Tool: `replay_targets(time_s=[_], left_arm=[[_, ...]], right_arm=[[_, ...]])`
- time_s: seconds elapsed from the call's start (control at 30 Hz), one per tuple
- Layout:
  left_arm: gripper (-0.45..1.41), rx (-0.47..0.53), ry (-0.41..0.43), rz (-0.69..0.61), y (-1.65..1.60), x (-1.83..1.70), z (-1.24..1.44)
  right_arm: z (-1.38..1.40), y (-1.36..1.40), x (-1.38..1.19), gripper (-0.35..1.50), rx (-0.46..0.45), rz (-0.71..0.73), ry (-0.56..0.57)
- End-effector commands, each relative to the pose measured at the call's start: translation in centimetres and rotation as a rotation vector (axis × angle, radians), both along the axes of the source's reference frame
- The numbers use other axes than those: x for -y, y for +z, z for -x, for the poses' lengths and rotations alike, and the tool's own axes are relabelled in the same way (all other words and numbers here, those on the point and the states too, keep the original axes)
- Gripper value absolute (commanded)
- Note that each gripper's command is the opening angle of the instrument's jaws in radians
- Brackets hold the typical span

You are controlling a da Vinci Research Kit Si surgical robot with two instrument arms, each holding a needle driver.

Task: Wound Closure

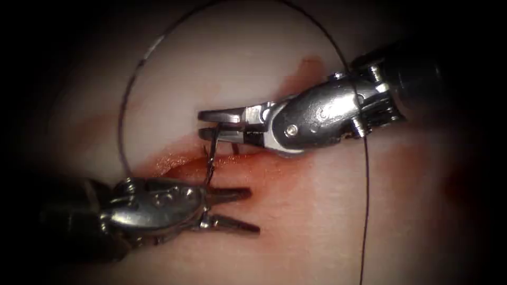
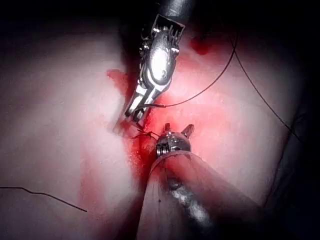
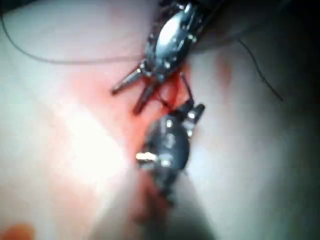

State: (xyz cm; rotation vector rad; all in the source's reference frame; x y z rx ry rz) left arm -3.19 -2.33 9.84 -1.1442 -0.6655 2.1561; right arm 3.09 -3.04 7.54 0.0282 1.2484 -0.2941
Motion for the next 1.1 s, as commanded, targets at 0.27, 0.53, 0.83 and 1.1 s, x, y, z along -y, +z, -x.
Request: replay_targets(time_s=[0.27, 0.53, 0.83, 1.1], left_arm=[[0.39, -0.001, -0.002, 0.001, 0.06, 0.03, 0.04], [0.39, -0.002, -0.003, 0.002, 0.08, 0.04, 0.05], [0.37, -0.003, -0.003, 0.005, 0.12, 0.04, 0.07], [0.37, -0.004, -0.003, 0.007, 0.13, 0.05, 0.07]], right_arm=[[-0.02, 0.29, 0.17, -0.35, 0.026, -0.072, -0.009], [-0.02, -0.13, -0.19, -0.35, -0.018, -0.092, 0.094], [-0.15, -0.30, -0.42, -0.35, -0.045, -0.110, 0.138], [-0.18, -0.27, -0.47, -0.35, -0.050, -0.157, 0.154]])
